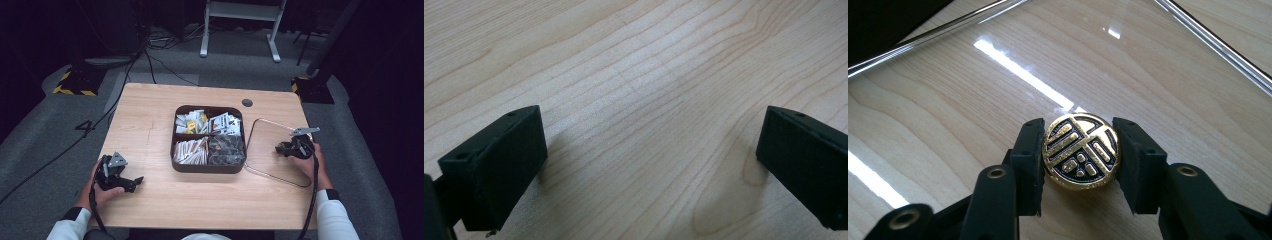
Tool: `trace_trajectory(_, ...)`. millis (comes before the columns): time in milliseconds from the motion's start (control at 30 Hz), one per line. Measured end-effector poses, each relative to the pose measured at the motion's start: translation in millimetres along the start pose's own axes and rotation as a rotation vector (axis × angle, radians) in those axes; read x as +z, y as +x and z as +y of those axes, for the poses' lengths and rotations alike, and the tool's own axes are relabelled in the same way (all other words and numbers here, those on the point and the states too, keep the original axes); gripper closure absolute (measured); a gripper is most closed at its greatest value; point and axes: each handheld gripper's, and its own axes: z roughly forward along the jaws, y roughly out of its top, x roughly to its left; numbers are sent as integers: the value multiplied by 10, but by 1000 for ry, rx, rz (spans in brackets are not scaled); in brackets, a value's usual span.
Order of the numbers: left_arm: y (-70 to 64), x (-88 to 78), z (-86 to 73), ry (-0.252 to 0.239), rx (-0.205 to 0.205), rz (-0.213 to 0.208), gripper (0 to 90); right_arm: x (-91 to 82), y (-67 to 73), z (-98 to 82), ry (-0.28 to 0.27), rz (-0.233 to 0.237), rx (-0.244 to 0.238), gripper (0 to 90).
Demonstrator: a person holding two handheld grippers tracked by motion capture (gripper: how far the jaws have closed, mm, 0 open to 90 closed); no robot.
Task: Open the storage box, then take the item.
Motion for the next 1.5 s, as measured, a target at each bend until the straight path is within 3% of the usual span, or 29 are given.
trace_trajectory(133, 0, 1, 0, 0, 0, -2, 1, -74, -23, 10, -56, 5, 45, 498)
trace_trajectory(333, 1, 1, 1, 0, 0, -2, 1, -95, -56, -14, -61, -12, 74, 373)
trace_trajectory(533, 1, 1, 1, 0, 0, -3, 1, -124, -52, -14, -85, -21, 86, 306)
trace_trajectory(1033, 1, 2, 1, 0, 1, -3, 1, -295, 146, 178, -171, -21, 26, 293)
trace_trajectory(1500, 3, 2, 2, 0, 2, -3, 2, -366, 380, 546, -230, 6, -55, 315)
